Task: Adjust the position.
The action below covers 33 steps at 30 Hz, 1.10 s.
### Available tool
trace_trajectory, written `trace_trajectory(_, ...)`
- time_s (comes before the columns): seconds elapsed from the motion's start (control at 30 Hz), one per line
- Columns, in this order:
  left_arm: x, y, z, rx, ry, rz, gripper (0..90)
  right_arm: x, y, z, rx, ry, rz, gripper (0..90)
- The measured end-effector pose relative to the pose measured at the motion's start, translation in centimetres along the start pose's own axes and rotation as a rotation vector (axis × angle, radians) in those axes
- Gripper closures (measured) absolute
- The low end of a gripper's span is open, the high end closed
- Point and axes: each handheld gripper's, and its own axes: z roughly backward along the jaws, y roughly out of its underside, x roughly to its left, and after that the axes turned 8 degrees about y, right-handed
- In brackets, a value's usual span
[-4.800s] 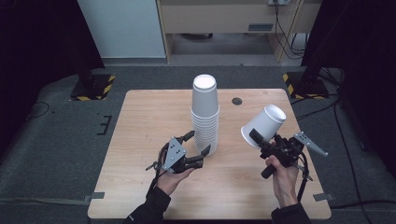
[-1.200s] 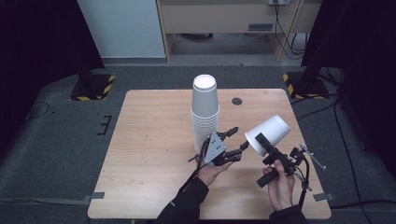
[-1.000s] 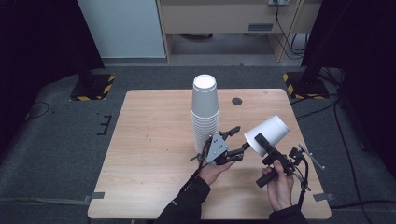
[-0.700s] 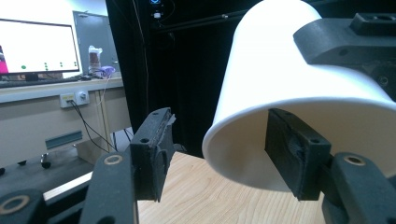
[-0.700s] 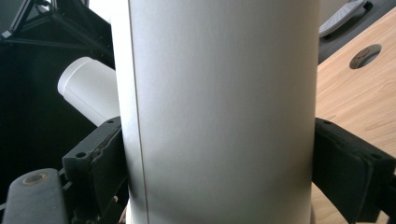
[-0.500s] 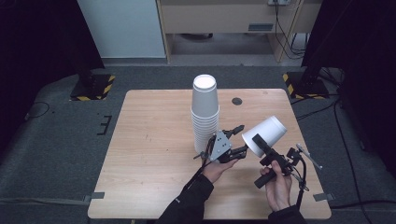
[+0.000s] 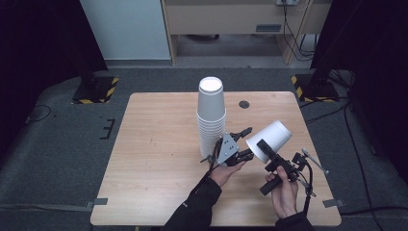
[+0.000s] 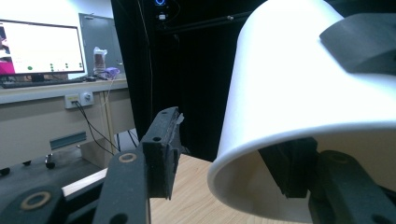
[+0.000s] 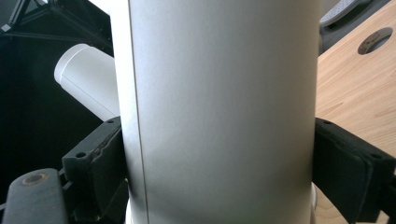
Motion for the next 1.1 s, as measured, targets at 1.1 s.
trace_trajectory(1.1, -0.10, 0.32, -0.05, -0.022, -0.003, 0.000, 77.5, 0.00, 0.55, -0.34, 0.018, -0.011, -0.028, 12.2)
